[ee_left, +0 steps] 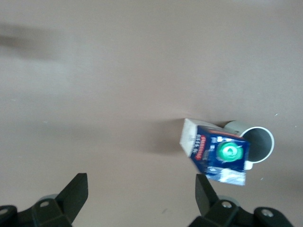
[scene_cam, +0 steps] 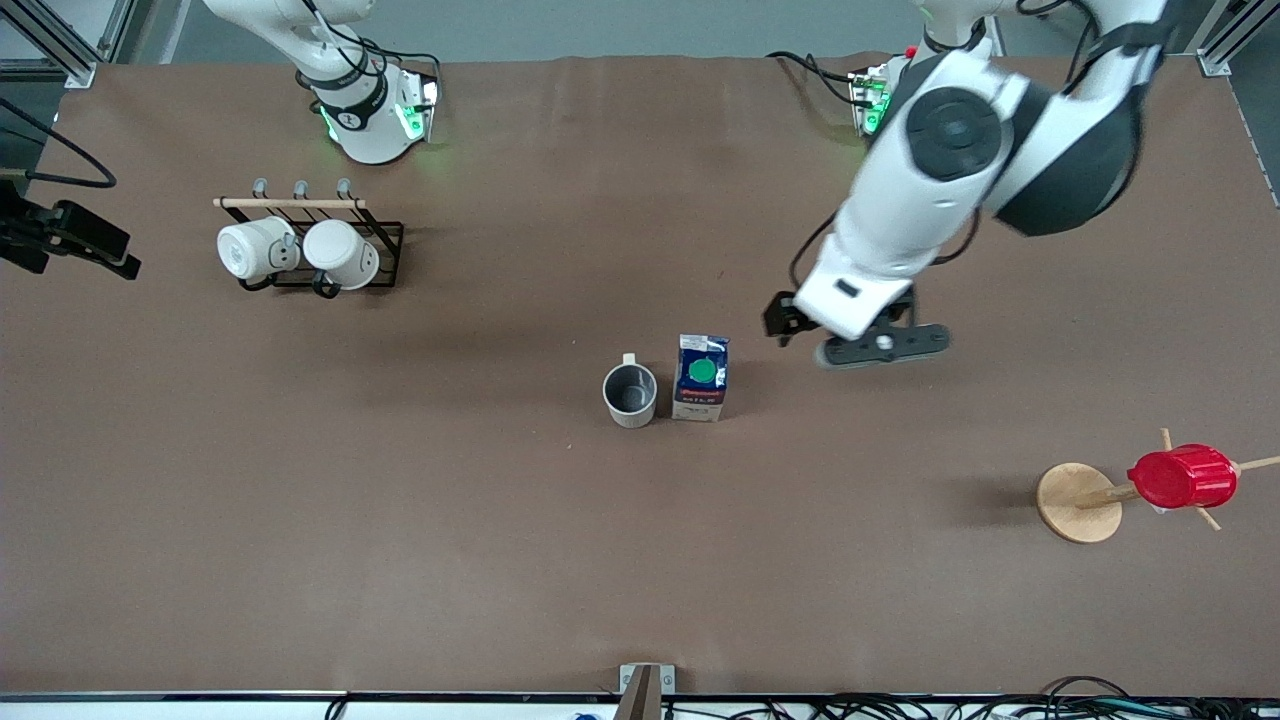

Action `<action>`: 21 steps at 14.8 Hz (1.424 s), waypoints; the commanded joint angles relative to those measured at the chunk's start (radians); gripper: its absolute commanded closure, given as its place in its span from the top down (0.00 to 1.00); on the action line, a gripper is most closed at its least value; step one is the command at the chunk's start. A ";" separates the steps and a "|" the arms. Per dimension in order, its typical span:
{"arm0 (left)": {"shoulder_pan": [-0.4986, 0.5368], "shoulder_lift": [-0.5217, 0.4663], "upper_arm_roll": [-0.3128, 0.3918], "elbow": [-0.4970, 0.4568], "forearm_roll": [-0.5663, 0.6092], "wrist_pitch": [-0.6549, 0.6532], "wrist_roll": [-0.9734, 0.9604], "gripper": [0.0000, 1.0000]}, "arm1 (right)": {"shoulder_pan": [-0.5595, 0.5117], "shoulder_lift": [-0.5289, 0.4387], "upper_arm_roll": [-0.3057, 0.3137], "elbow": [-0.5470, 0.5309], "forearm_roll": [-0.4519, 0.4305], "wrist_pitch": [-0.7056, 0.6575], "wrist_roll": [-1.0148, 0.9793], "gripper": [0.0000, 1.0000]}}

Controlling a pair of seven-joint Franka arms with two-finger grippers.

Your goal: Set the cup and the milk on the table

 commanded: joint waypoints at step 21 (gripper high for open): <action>-0.080 -0.279 0.420 -0.014 -0.132 -0.232 0.507 1.00 | -0.016 -0.010 0.008 -0.014 0.009 -0.003 -0.039 1.00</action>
